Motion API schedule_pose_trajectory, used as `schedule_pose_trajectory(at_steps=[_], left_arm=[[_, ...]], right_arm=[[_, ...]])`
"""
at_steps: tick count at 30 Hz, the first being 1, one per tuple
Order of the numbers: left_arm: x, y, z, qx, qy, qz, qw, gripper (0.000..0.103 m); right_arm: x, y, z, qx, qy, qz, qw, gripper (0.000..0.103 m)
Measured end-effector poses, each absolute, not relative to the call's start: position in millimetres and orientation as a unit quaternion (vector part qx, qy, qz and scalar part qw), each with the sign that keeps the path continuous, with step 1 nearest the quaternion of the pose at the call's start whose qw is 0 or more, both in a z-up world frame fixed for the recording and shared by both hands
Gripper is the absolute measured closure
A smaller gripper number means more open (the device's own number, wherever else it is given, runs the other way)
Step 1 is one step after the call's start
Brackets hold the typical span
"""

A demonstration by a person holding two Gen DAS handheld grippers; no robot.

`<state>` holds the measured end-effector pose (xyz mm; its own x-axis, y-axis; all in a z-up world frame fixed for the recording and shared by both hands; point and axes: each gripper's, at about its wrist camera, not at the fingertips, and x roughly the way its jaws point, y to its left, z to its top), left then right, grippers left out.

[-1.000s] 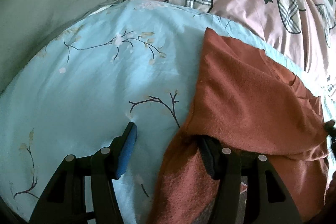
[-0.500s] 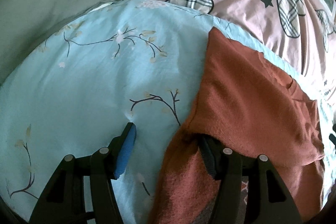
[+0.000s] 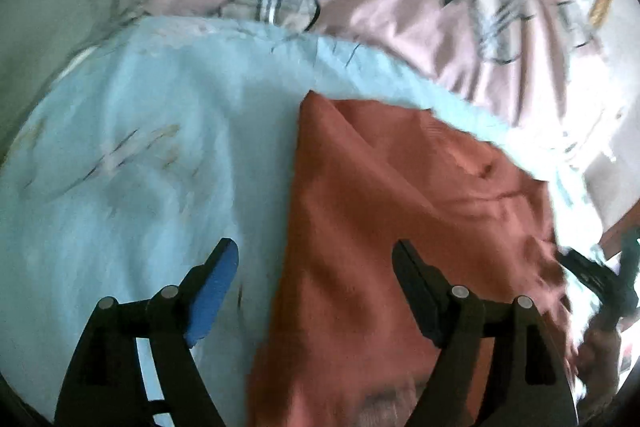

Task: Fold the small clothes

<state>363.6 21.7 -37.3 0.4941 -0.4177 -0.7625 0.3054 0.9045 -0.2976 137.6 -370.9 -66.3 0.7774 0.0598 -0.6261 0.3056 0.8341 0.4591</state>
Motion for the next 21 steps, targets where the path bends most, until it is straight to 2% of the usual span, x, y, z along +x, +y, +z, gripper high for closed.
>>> schedule_pose_trajectory(at_steps=[2,3,4,5,6,11,14,17,21], left_arm=[[391.5,9.0,-47.3,-0.070,0.481,-0.222,0.846,0.023],[403.1,2.5,-53.4,-0.073,0.489,-0.229,0.839,0.028],[408.4,-2.4,-57.9,-0.069,0.490,-0.223,0.840,0.058],[410.1,-5.7,-60.1,-0.060,0.485,-0.214,0.846,0.082],[411.5,-6.2,-60.3,-0.061,0.477,-0.213,0.850,0.091],[394.3,-1.2,-44.4,-0.055,0.397,-0.183,0.898,0.092],[396.1,-10.4,-59.7,-0.022,0.405,-0.160,0.900,0.092],[396.7,-5.5,-59.9,-0.037,0.403,-0.163,0.900,0.091],[398.5,5.2,-60.9,-0.042,0.418,-0.157,0.894,0.084]], right_arm=[[137.9,-370.4,-67.3,0.279,0.327,-0.061,0.901,0.049],[138.8,-369.7,-67.8,0.277,0.328,-0.058,0.901,0.049],[139.4,-369.1,-67.9,0.276,0.328,-0.056,0.902,0.049],[139.5,-368.5,-67.2,0.274,0.325,-0.054,0.904,0.049],[139.6,-368.1,-66.4,0.272,0.319,-0.051,0.906,0.049],[152.6,-371.4,-82.6,0.265,0.344,-0.081,0.897,0.049],[148.0,-381.3,-83.3,0.262,0.342,-0.123,0.894,0.049],[142.0,-383.1,-71.4,0.245,0.319,-0.128,0.907,0.049],[160.2,-388.3,-81.2,0.245,0.355,-0.121,0.894,0.049]])
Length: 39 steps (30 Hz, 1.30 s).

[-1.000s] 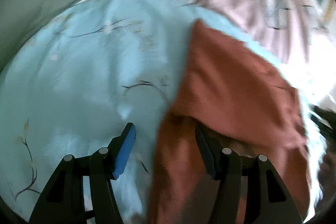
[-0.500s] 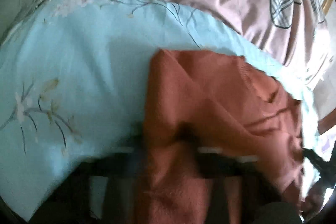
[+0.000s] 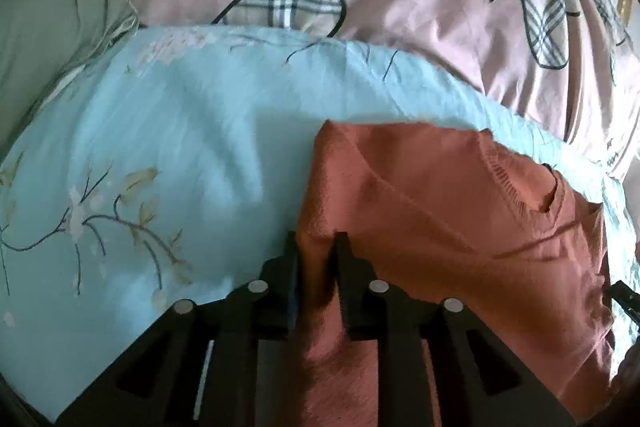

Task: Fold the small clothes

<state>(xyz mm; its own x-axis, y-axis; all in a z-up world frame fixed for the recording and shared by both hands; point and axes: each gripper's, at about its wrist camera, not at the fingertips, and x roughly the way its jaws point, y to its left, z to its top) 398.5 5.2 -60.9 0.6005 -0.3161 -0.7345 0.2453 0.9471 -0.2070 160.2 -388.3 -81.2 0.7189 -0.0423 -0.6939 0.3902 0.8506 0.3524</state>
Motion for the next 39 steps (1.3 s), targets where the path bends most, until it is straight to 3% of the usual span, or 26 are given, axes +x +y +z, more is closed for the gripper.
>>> schedule_pose_trajectory(at_steps=[2,3,4,5,7,9,13,15,18,20,24,30,39], left_arm=[[395.6,6.9,-60.3,-0.042,0.423,-0.156,0.891,0.081],[395.3,5.5,-60.7,-0.039,0.426,-0.156,0.890,0.080],[395.5,3.7,-61.1,-0.035,0.427,-0.156,0.890,0.079],[395.4,2.1,-61.4,-0.029,0.427,-0.155,0.890,0.079],[395.1,0.4,-60.9,-0.023,0.423,-0.154,0.893,0.084],[392.6,-1.5,-60.2,-0.014,0.413,-0.151,0.898,0.086],[389.3,-6.0,-65.3,0.002,0.409,-0.138,0.902,0.084],[389.4,-5.7,-63.0,0.002,0.412,-0.128,0.902,0.081],[378.3,5.5,-55.5,-0.014,0.425,-0.133,0.895,0.077],[357.2,15.6,-48.5,-0.011,0.422,-0.137,0.896,0.077],[292.1,45.9,-38.9,-0.029,0.420,-0.152,0.894,0.071],[180.4,94.7,-38.0,-0.068,0.420,-0.165,0.890,0.049],[73.2,133.0,-57.4,-0.105,0.454,-0.172,0.868,0.048]], right_arm=[[174.0,-387.8,-91.8,0.240,0.379,-0.114,0.886,0.049],[176.9,-385.4,-90.5,0.232,0.377,-0.110,0.890,0.057],[177.4,-383.0,-86.8,0.222,0.375,-0.110,0.893,0.089],[173.5,-381.4,-78.5,0.227,0.357,-0.098,0.901,0.094],[154.5,-376.8,-54.2,0.218,0.295,-0.101,0.925,0.094],[149.6,-375.1,-47.6,0.205,0.285,-0.119,0.929,0.094],[169.4,-386.4,-80.0,0.221,0.380,-0.146,0.886,0.084],[158.0,-389.7,-81.3,0.251,0.371,-0.140,0.883,0.081],[129.8,-383.8,-67.3,0.257,0.352,-0.131,0.891,0.062],[103.7,-372.7,-56.3,0.254,0.339,-0.111,0.899,0.056],[55.6,-352.9,-48.9,0.256,0.340,-0.077,0.901,0.055],[-27.3,-338.9,-59.7,0.290,0.337,-0.060,0.894,0.055],[-105.2,-317.3,-103.9,0.322,0.377,-0.051,0.867,0.055]])
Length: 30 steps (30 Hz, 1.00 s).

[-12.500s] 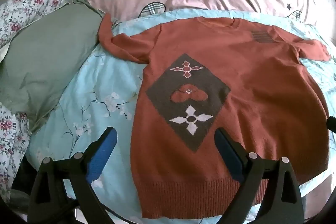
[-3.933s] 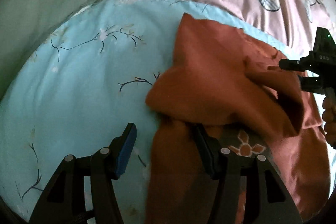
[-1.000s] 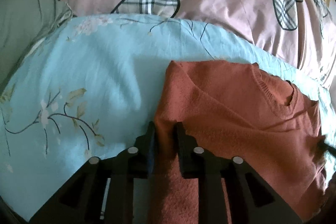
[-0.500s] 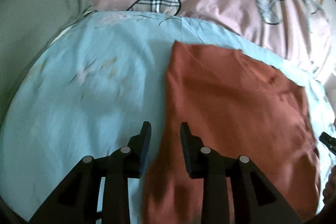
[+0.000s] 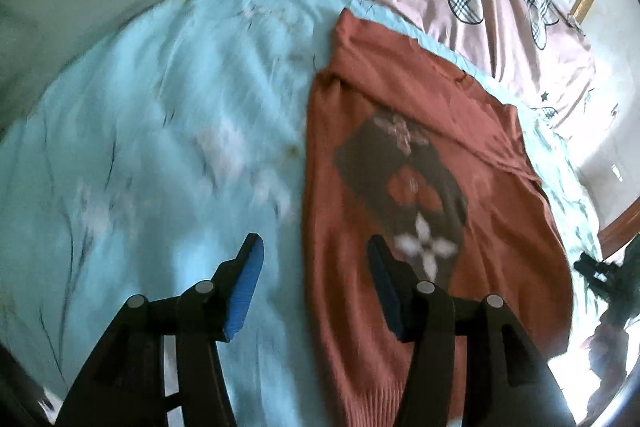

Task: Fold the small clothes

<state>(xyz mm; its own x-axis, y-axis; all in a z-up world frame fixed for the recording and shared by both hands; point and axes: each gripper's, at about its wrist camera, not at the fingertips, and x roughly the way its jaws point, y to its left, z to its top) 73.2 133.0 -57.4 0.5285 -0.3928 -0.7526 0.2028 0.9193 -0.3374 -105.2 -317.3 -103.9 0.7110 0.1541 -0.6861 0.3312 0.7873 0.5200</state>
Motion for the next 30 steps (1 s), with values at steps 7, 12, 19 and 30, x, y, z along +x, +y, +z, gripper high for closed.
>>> schedule_pose_trajectory(at_steps=[7,12,19,30], left_arm=[[29.2,125.3,-80.3,-0.105,0.482,-0.184,0.850,0.048],[19.2,116.8,-78.1,-0.077,0.482,-0.184,0.854,0.044],[16.5,113.3,-79.9,-0.059,0.487,-0.188,0.851,0.043],[12.1,113.6,-83.0,-0.066,0.500,-0.237,0.830,0.062]], right_arm=[[-104.5,-296.6,-118.6,0.328,0.385,-0.025,0.863,0.098],[-143.0,-316.6,-89.9,0.301,0.355,-0.050,0.883,0.098],[-161.3,-344.5,-104.3,0.357,0.348,-0.033,0.866,0.097],[-157.4,-322.8,-132.6,0.394,0.341,0.042,0.853,0.067]])
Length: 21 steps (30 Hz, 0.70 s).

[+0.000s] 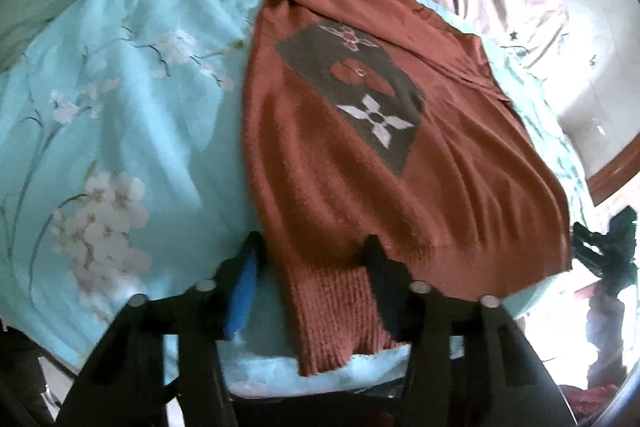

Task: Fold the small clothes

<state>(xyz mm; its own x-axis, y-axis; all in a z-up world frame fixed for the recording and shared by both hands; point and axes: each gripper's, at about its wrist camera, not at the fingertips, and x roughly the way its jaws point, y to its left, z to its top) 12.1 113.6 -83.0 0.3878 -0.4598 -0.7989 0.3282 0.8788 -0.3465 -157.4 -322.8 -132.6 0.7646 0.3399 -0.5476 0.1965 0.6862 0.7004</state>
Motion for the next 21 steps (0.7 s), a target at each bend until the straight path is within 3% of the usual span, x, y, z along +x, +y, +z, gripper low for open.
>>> schedule_pose_trajectory(at_steps=[2,3,9,11,12,13,14,15,16,21], left_arm=[[12.5,112.2,-83.5,-0.071,0.500,-0.256,0.824,0.088],[13.0,112.2,-83.7,-0.075,0.502,-0.268,0.819,0.093],[15.4,132.7,-87.7,-0.119,0.512,-0.276,0.805,0.088],[17.8,133.8,-91.3,-0.134,0.516,-0.283,0.797,0.078],[18.1,131.8,-92.2,-0.140,0.516,-0.291,0.793,0.072],[17.6,127.8,-91.5,-0.137,0.512,-0.299,0.793,0.071],[16.5,124.5,-90.5,-0.130,0.508,-0.302,0.796,0.072],[14.5,119.7,-90.1,-0.114,0.502,-0.302,0.802,0.092],[13.3,118.1,-90.8,-0.110,0.502,-0.303,0.802,0.097],[4.3,136.9,-83.1,-0.134,0.478,-0.300,0.814,0.097]], right_arm=[[-154.0,-318.5,-130.0,0.385,0.343,0.049,0.856,0.067],[-154.9,-317.5,-128.6,0.381,0.343,0.053,0.857,0.066],[-158.6,-323.0,-135.1,0.391,0.339,0.066,0.853,0.067],[-157.1,-320.1,-137.7,0.387,0.334,0.068,0.856,0.067],[-156.8,-317.6,-137.2,0.379,0.336,0.065,0.860,0.070],[-156.6,-316.1,-137.2,0.373,0.341,0.065,0.860,0.091],[-157.4,-315.7,-138.2,0.372,0.348,0.066,0.858,0.096],[-159.9,-315.9,-138.9,0.369,0.351,0.064,0.858,0.096],[-163.9,-316.2,-138.8,0.366,0.349,0.064,0.860,0.096],[-171.5,-320.1,-133.6,0.373,0.335,0.075,0.862,0.096]])
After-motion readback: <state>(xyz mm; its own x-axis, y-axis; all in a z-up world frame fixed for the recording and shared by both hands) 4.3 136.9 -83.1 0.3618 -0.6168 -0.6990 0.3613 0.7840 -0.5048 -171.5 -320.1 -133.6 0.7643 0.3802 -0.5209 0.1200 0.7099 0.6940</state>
